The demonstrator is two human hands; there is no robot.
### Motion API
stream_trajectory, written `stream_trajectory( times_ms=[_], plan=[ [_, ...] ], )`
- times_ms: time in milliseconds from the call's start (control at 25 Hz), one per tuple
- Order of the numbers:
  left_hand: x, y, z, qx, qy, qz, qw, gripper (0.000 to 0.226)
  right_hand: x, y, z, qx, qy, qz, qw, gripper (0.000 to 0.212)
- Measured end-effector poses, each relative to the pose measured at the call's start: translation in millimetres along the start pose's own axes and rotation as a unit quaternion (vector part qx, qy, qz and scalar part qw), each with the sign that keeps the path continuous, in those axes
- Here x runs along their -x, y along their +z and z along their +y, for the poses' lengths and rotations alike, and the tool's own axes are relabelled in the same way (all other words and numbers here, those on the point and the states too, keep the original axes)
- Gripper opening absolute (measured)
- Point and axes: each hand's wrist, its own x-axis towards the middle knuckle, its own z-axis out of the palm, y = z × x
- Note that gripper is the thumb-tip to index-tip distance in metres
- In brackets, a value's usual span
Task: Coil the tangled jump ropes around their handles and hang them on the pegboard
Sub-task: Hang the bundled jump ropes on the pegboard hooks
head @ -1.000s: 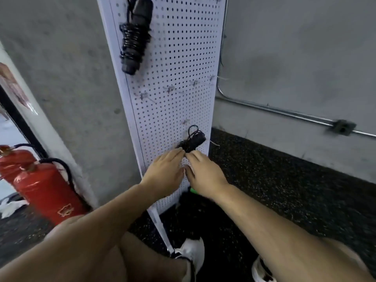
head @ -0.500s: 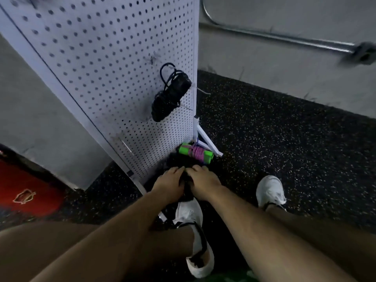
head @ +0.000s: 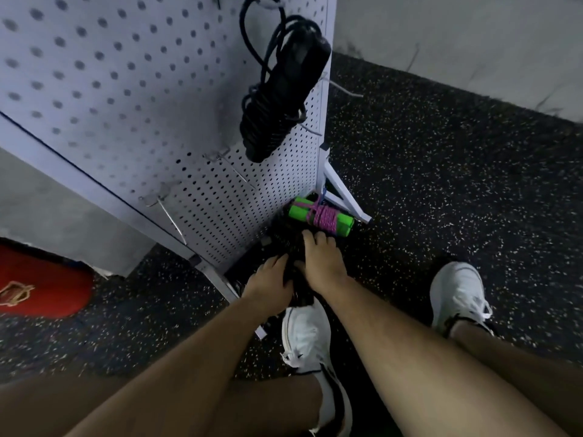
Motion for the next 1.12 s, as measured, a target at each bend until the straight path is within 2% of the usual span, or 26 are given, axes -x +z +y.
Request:
stream_trajectory(
  times_ms=[120,240,320,400,440,480,520,560,640,720,800,960,1040,1120],
  plan=[
    [9,-10,6,0.083,-0.015,0.022,0.996,0.067,10,-4,-8,-0.022,-0.009,0.033,0.999,0.075],
    [28,-27,26,0.199,-0.032,0.075,0.977,0.057,42,-29,-13,-0.064,-0.029,0.079,0.994,0.072],
    [46,-39,45,0.321,-0.058,0.103,0.94,0.046,71,-50,-11,-0.059,-0.076,0.152,0.984,0.069],
    [64,-48,62,0.458,-0.054,0.114,0.88,0.032,98,-73,-8,-0.065,-0.103,0.214,0.969,0.066],
    [75,-53,69,0.479,-0.041,0.12,0.869,0.026,111,-87,-8,-0.065,-0.12,0.232,0.963,0.063],
    [90,-60,78,0.464,-0.016,0.136,0.875,0.024,124,-105,-10,-0.068,-0.138,0.252,0.955,0.06],
    [103,-65,84,0.41,0.013,0.172,0.896,0.025,136,-122,-13,-0.073,-0.152,0.27,0.948,0.058],
    [116,-71,89,0.337,0.048,0.23,0.912,0.032,146,-141,-16,-0.077,-0.164,0.29,0.94,0.058],
    [144,-87,100,0.176,0.15,0.342,0.911,0.057,166,-180,-25,-0.067,-0.199,0.323,0.923,0.059],
    [174,-113,113,0.037,0.212,0.405,0.889,0.078,187,-221,-34,-0.047,-0.236,0.347,0.906,0.062],
    [203,-147,125,-0.045,0.246,0.453,0.856,0.083,205,-262,-42,-0.055,-0.264,0.368,0.89,0.063],
    [262,-228,150,-0.104,0.306,0.513,0.795,0.062,235,-345,-60,-0.073,-0.322,0.397,0.856,0.062],
    [287,-264,165,-0.096,0.318,0.529,0.781,0.055,241,-382,-70,-0.056,-0.345,0.446,0.824,0.06],
    [309,-299,181,-0.087,0.317,0.549,0.769,0.056,243,-419,-85,-0.09,-0.337,0.491,0.798,0.059]
  ],
)
